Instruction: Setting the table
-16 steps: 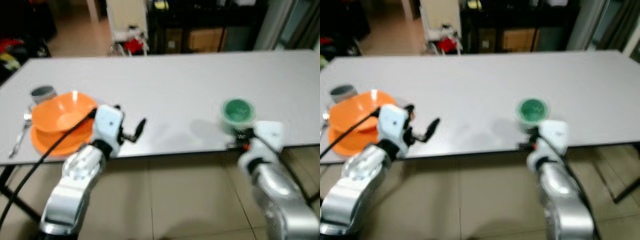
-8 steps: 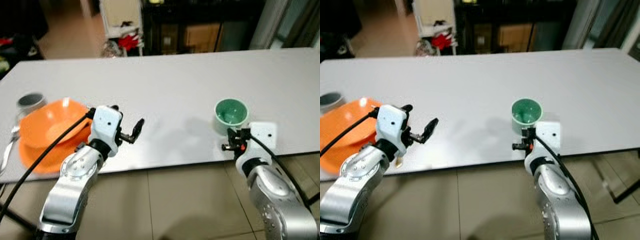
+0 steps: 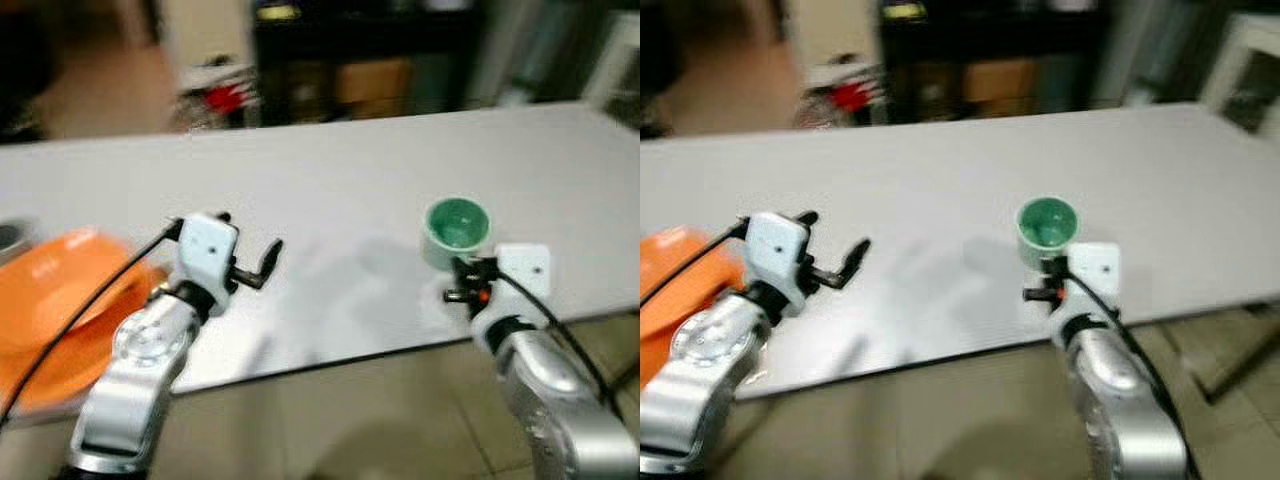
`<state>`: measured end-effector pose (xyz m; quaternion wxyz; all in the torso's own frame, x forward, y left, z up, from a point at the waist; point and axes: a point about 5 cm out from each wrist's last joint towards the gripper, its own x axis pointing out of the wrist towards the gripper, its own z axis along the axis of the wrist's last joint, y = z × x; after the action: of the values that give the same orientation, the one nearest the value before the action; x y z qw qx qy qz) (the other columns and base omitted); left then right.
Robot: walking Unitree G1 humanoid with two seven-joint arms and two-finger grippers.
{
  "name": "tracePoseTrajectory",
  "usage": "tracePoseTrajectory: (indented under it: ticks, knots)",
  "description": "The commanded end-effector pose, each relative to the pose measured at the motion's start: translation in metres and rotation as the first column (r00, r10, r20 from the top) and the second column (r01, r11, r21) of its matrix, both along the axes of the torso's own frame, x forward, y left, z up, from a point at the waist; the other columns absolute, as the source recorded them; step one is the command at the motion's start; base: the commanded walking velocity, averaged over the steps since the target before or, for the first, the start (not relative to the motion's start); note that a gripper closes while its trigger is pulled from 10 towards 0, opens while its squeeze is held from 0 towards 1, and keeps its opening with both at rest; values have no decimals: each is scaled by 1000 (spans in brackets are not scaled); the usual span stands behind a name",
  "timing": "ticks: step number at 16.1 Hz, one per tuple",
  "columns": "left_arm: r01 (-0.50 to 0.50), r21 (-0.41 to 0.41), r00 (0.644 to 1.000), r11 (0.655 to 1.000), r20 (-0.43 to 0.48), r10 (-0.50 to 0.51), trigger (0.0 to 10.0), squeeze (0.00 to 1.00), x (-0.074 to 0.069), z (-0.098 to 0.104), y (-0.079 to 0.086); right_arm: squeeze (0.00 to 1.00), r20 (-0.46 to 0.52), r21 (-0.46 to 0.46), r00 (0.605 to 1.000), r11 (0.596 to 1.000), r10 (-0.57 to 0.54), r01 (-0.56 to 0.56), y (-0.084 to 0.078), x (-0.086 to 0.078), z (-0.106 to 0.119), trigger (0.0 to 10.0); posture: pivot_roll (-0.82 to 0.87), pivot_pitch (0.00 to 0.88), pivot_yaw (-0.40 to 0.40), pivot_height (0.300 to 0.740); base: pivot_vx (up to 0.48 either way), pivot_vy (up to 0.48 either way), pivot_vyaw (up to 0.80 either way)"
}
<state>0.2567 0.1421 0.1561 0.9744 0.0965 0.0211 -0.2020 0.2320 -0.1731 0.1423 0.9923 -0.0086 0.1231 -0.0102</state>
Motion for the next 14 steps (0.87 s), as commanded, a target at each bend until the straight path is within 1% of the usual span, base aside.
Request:
tracePoseTrajectory:
  ticks: [1,2,4,6,7,8,9,10,11,13,14]
  knots:
    - [3,9,1000,1000,4,-3,10000,161,-1,2,4,0,16,6,1000,1000,-3,3,0,1,3,10000,73,0,26,740,289,0,0]
    - [-9,12,1000,1000,1,9,10000,157,-1,1,6,0,16,4,1000,1000,0,0,2,2,3,10000,72,0,32,740,289,0,0]
    - [10,12,1000,1000,1,-10,10000,157,-1,2,4,0,25,-2,1000,1000,4,-4,2,4,5,10000,74,0,29,740,289,0,0]
    - [-12,20,1000,1000,-4,12,10000,157,0,-1,8,0,25,-8,1000,1000,13,-12,3,7,5,10000,71,0,36,740,289,0,0]
    - [-3,20,1000,1000,-3,3,10000,157,0,0,6,0,41,3,999,1000,30,-30,2,9,9,10000,78,0,36,740,289,0,0]
    - [11,18,1000,1000,0,-11,10000,161,-1,2,4,0,54,22,996,998,65,-66,4,12,11,10000,82,0,29,740,289,0,0]
    - [-1,24,1000,1000,-4,1,10000,161,-2,0,8,0,58,40,992,993,108,-111,8,14,12,10000,79,0,29,740,289,0,0]
    - [-17,28,1000,999,-9,17,10000,157,-2,-2,11,0,50,31,979,980,196,-198,17,17,13,10000,80,0,32,740,289,0,0]
    - [-16,31,1000,999,-10,16,10000,157,-2,-3,10,0,30,11,966,966,256,-257,22,18,13,10000,87,0,33,740,289,0,0]
    - [10,29,1000,1000,-1,-10,10000,161,-3,1,6,0,-10,-6,927,927,374,-374,30,22,14,10000,99,0,17,740,289,0,800]
    - [-1,33,1000,999,0,1,10000,157,-3,1,9,0,-35,7,894,895,447,-447,37,22,12,10000,99,0,11,740,289,0,800]
